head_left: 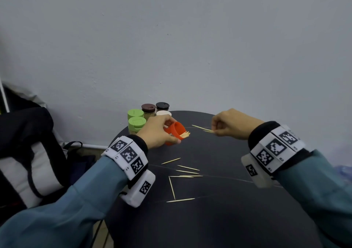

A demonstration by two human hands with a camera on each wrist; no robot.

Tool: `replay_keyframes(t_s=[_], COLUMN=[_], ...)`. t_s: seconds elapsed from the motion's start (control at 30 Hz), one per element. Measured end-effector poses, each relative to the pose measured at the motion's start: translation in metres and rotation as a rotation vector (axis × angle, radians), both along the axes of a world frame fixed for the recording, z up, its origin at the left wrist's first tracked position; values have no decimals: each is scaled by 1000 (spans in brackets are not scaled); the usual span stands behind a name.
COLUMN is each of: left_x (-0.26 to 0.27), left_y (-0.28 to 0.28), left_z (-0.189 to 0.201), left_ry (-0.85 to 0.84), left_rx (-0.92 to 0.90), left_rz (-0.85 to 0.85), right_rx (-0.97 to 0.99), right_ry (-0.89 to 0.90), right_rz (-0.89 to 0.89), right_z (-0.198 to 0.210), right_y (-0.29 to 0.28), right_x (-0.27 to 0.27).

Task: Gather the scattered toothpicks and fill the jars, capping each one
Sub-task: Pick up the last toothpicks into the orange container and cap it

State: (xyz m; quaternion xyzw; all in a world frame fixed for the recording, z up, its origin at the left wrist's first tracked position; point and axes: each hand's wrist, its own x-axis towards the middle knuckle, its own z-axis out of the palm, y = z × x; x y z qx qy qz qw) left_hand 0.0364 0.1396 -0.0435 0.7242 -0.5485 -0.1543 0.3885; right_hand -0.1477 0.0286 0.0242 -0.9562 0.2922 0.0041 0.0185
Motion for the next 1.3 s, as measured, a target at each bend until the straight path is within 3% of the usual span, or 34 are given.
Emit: replay_keyframes(t_s=[0.27,0.5,0.6,0.9,1.2,1.3], left_x=[-14,-18,-19,-19,-13,-12], left_y=[-9,-16,-18,-19,-17,-15], left_z=[-3,-3,-3,-3,-4,-3], left_ry=[19,70,88,144,182,169], left_rx=[-9,-24,-33,-36,-47,-47], left_rz=[-83,-111,-114,-149,-134,-130], right_rx=[-63,20,66,101,118,129], right_ry=[41,-97,-179,-172,-343,-303], right_rz=[75,150,139,139,139,95], right_z=[1,-1,2,2,3,-4], right_y=[19,16,12,9,5,2], right_x=[35,43,39,35,30,29])
